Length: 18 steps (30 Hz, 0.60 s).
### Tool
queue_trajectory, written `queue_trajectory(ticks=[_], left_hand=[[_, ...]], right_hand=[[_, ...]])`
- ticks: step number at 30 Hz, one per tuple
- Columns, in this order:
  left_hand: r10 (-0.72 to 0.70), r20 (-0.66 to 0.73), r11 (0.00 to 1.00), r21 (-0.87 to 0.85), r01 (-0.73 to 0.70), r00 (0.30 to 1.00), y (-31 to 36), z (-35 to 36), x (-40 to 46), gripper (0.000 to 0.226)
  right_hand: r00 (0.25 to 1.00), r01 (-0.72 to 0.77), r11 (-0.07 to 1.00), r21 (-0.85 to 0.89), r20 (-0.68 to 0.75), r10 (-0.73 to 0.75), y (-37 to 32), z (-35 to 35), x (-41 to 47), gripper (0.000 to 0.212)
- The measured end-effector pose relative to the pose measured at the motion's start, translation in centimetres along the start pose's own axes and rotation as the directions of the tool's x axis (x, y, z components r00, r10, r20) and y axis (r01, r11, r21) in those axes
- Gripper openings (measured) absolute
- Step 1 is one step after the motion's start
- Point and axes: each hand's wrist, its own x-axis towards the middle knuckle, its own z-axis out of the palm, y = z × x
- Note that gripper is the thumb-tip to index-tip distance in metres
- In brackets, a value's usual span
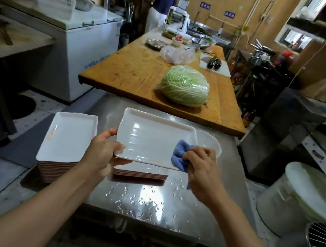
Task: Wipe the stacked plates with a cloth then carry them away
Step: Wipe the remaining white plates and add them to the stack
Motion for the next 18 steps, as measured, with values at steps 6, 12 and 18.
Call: queue_trajectory(ticks=[6, 12, 18], left_hand=[[0.021, 0.026, 1.000, 0.002, -0.021, 0.999, -2.3, 3.4, -0.2, 0.039], [0.073, 0.112, 0.990, -0.127, -0.059, 0.991, -3.5, 5.4, -0.6, 0.028], [0.071, 0.065, 0.989, -0.133, -0.062, 0.995, -3.4, 5.8, 0.2, 0.023]], right_hand=[[0.997, 0.078, 0.979, 0.187, -0.012, -0.077, -2.4, 1.5, -1.4, 0.018], [0.993, 0.096, 0.961, 0.258, -0.085, -0.076, -5.2, 2.3, -0.2, 0.037], [0.974, 0.194, 0.960, 0.200, -0.155, -0.164, -5.2, 2.2, 0.7, 0.024]])
